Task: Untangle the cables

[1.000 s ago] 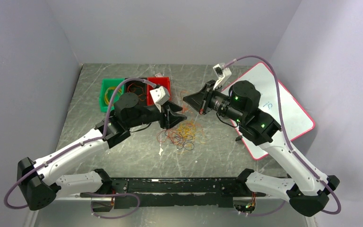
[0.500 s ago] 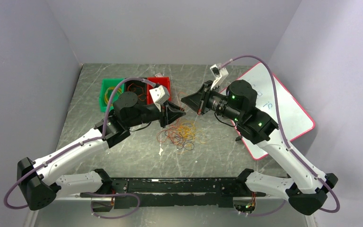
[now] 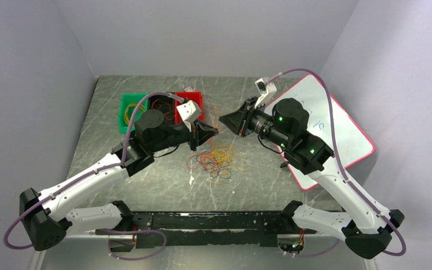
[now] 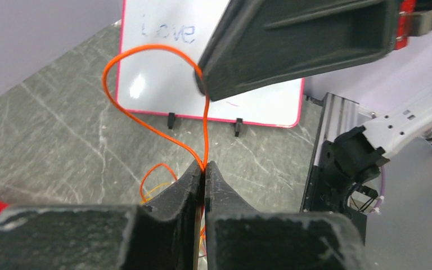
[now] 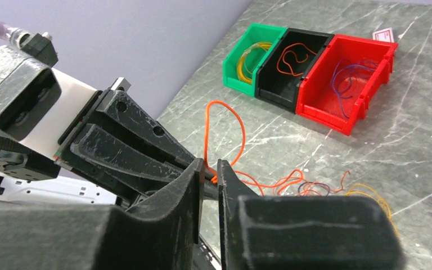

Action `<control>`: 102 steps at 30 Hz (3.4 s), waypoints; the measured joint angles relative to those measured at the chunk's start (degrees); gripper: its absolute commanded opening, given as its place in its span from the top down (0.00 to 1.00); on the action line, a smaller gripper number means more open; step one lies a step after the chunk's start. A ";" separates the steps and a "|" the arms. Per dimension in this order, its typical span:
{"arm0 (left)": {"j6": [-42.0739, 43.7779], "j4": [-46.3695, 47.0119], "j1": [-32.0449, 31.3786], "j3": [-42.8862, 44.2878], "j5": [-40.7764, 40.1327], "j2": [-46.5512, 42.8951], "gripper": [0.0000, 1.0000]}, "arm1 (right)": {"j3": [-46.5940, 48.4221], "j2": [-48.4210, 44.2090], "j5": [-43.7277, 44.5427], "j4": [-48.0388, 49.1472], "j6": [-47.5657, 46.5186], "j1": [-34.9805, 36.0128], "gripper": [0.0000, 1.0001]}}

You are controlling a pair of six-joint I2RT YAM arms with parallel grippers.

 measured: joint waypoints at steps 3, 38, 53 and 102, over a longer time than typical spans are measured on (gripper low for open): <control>-0.02 -1.88 0.00 0.00 -3.02 -0.15 0.93 | -0.57 -0.96 1.20 -0.17 -0.02 0.00 0.63; 5.01 -13.60 38.49 20.31 -12.66 20.68 0.93 | -10.36 -7.39 5.57 -2.16 -2.14 0.00 0.54; 7.74 -7.65 40.30 22.71 -13.16 32.09 0.93 | -11.74 -7.67 5.38 -2.19 -2.21 0.00 0.53; 1.64 -4.66 40.02 16.61 -5.70 52.30 0.73 | -12.74 -7.32 4.74 -2.16 -2.19 0.00 0.52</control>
